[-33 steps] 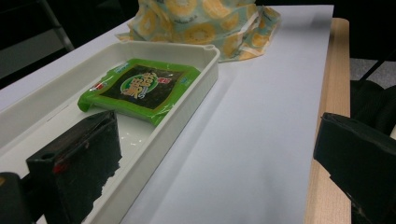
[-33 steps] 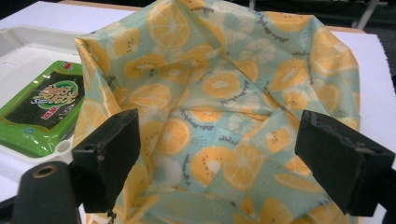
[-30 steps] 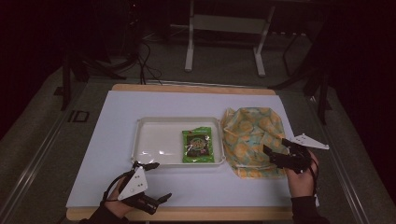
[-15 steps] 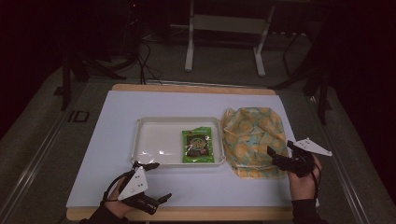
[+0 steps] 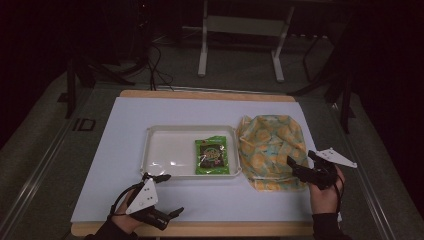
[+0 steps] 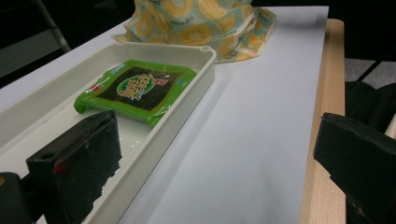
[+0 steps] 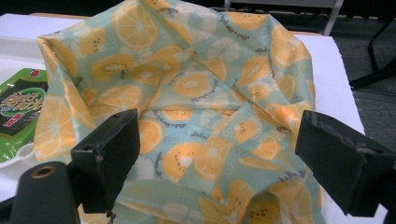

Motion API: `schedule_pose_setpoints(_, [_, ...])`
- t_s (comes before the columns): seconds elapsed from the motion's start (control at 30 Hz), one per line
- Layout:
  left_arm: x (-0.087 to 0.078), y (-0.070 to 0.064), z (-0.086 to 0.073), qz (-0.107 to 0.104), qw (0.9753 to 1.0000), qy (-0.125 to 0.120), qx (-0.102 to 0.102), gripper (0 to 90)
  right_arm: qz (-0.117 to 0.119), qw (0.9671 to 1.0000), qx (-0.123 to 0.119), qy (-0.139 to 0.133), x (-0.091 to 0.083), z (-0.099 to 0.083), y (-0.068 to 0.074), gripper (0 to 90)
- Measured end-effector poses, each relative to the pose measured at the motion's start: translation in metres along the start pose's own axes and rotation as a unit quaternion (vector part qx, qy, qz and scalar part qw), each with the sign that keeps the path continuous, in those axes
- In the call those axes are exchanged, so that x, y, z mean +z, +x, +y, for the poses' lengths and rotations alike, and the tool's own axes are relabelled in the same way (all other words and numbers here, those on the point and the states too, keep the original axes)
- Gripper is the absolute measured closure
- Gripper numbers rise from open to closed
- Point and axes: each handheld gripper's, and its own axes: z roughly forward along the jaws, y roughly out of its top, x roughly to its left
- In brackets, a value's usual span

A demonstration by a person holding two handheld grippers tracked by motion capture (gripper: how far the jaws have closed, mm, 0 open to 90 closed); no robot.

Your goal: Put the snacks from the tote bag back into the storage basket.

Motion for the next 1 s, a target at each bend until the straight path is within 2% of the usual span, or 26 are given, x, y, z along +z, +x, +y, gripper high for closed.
schedule_pose_setpoints(0.67, [-0.001, 0.0003, -0.0003, 0.001, 1.0, 0.001, 0.001, 1.3, -0.003, 1.0, 0.006, -0.002, 0.0008, -0.0013, -0.0023, 13.7])
schedule_pose_setpoints(1.0, [-0.003, -0.0003, 0.0001, 0.002, 1.0, -0.003, 0.0, 1.3, -0.003, 1.0, -0.004, -0.001, 0.0008, -0.0014, -0.0037, 14.1])
